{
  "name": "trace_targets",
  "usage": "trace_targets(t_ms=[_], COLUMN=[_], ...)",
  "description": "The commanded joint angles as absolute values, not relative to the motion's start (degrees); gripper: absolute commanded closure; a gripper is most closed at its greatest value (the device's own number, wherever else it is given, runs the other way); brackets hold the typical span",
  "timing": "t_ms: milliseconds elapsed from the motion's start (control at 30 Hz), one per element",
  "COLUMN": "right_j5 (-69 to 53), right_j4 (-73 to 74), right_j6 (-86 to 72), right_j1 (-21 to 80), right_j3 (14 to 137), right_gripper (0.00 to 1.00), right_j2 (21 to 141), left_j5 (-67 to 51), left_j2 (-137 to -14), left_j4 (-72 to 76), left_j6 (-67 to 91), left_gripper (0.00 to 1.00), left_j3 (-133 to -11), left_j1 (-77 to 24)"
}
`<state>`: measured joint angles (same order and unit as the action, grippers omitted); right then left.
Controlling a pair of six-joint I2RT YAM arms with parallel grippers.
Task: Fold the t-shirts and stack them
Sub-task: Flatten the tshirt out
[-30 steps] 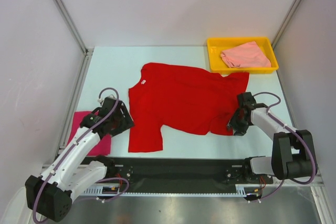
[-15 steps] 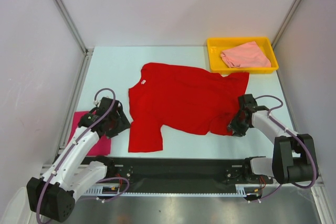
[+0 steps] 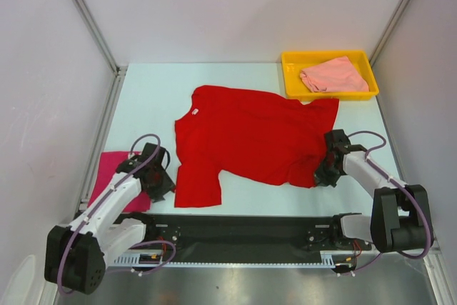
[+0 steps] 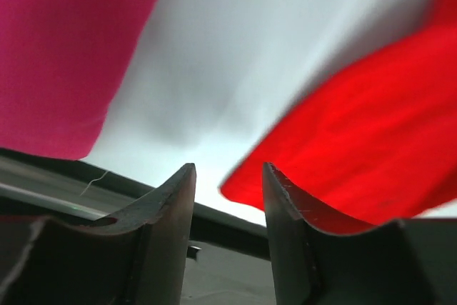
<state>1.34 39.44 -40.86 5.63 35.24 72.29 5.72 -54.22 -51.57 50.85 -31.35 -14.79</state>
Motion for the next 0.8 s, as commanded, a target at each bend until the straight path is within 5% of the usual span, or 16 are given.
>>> trace_targets(t_ms=[0, 367, 767], right_j5=[3.3, 2.1, 1.8], right_j4=[42.4, 41.7, 42.0], right_j6=[-39.3, -39.6, -40.2], right_j1=[5.4, 5.4, 5.4], right_j3=[37.2, 36.7, 37.0], right_gripper=[1.00, 1.00, 1.00], right_j2=[71.0, 69.8, 69.8], left_j5=[4.6, -2.3, 2.9], left_j2=[-54.7, -53.0, -54.7], left_j4=[-49.0, -43.9, -51.2], left_j6=[53.7, 58.3, 63.1], left_gripper=[0.53, 0.47, 0.50], left_j3=[-29.5, -21.9, -23.7], left_j1=[-13.8, -16.3, -17.7])
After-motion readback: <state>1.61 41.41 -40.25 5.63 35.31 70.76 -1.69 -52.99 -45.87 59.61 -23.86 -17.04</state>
